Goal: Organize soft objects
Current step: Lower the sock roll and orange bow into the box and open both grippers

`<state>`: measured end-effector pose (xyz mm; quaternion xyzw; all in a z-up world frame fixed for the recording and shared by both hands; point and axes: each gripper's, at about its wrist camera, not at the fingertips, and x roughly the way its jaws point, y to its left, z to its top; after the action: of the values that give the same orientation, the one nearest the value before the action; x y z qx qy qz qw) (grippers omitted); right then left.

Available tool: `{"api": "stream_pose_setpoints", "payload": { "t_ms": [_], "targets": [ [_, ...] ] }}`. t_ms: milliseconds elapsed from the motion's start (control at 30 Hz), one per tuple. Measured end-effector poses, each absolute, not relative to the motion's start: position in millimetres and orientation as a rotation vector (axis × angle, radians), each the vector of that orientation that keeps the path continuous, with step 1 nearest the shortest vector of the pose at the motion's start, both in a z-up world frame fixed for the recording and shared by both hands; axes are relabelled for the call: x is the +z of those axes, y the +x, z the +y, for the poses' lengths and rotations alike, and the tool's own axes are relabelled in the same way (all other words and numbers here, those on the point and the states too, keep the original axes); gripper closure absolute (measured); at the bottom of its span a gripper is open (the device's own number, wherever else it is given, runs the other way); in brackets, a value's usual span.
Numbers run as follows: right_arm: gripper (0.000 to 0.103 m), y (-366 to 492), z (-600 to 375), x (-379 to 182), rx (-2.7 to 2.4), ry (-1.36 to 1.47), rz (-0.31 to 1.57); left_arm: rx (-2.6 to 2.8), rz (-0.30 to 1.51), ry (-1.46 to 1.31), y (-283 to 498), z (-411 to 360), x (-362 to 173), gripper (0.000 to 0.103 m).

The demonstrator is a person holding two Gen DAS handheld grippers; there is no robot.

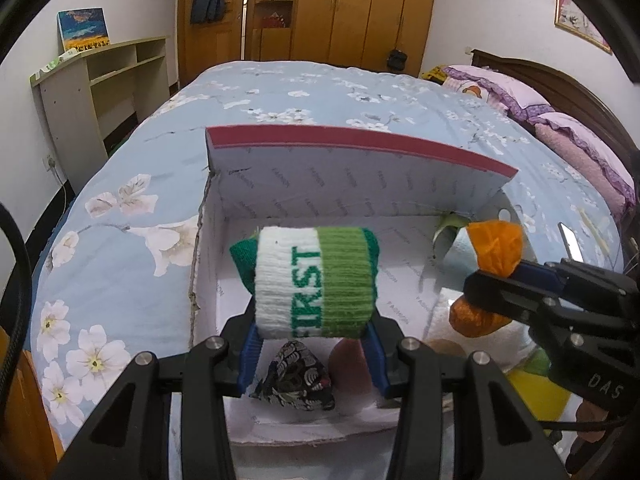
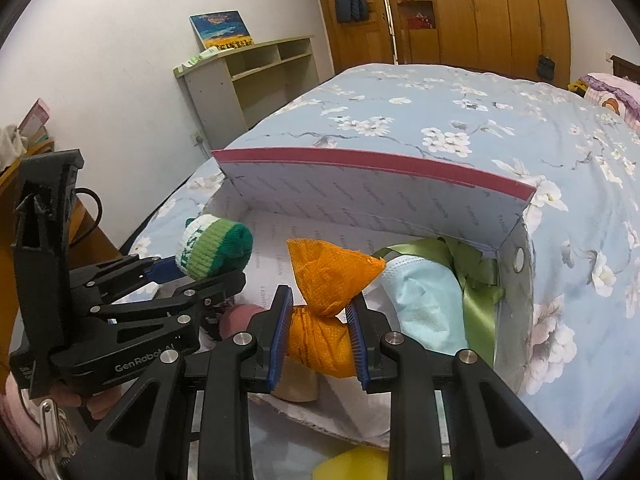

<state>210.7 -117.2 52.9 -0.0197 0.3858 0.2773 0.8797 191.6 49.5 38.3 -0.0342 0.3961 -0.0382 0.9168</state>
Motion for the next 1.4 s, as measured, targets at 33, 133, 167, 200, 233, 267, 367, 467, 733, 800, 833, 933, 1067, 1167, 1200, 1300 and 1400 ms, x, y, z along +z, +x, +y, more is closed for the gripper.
{"api": "stream_pose_setpoints", "payload": {
  "t_ms": [33,133,167,200,233,267,367,467,733,800,833,933,1067,1167,1200,1300,1400],
  "targets": [
    [0.075,212,-117,52,0.576,-0.040,0.807,-0.077,0.818,-0.069,193,49,36,0.057],
    [0.075,217,-116,47,0.572,-0.036,0.818,-0.074,0.825,-0.064,195,48,32,0.057],
    [0.075,218,-115,45,0.571,-0.036,0.821,-0.072,0.827,-0.062,195,47,31,0.057],
    [0.075,219,-115,43,0.571,-0.037,0.826,-0.070,0.830,-0.061,196,47,29,0.057],
    [0.075,220,-114,42,0.572,-0.037,0.830,-0.069,0.834,-0.061,197,47,28,0.057],
    [0.075,221,-114,40,0.572,-0.039,0.834,-0.068,0.836,-0.061,197,46,27,0.057],
    [0.075,224,-112,36,0.571,-0.041,0.846,-0.061,0.847,-0.067,199,47,22,0.057],
    [0.074,226,-111,33,0.568,-0.041,0.856,-0.054,0.851,-0.076,200,49,20,0.057],
    [0.073,231,-109,26,0.546,-0.051,0.881,-0.051,0.861,-0.077,202,49,17,0.053],
    [0.072,231,-109,26,0.543,-0.054,0.882,-0.048,0.868,-0.081,203,50,17,0.050],
    [0.072,231,-108,25,0.541,-0.058,0.881,-0.047,0.871,-0.088,204,51,16,0.049],
    [0.069,231,-107,25,0.539,-0.059,0.877,-0.045,0.874,-0.094,204,52,17,0.046],
    [0.068,231,-107,25,0.538,-0.055,0.874,-0.042,0.868,-0.083,202,51,18,0.044],
    [0.063,231,-109,26,0.539,-0.044,0.869,-0.040,0.865,-0.080,201,51,19,0.044],
    [0.061,231,-110,27,0.539,-0.040,0.868,-0.040,0.866,-0.080,201,51,19,0.044],
    [0.059,229,-113,31,0.541,-0.027,0.852,-0.042,0.863,-0.078,199,50,21,0.044],
    [0.058,228,-117,34,0.538,-0.017,0.840,-0.051,0.857,-0.079,195,50,25,0.044]
  ]
}}
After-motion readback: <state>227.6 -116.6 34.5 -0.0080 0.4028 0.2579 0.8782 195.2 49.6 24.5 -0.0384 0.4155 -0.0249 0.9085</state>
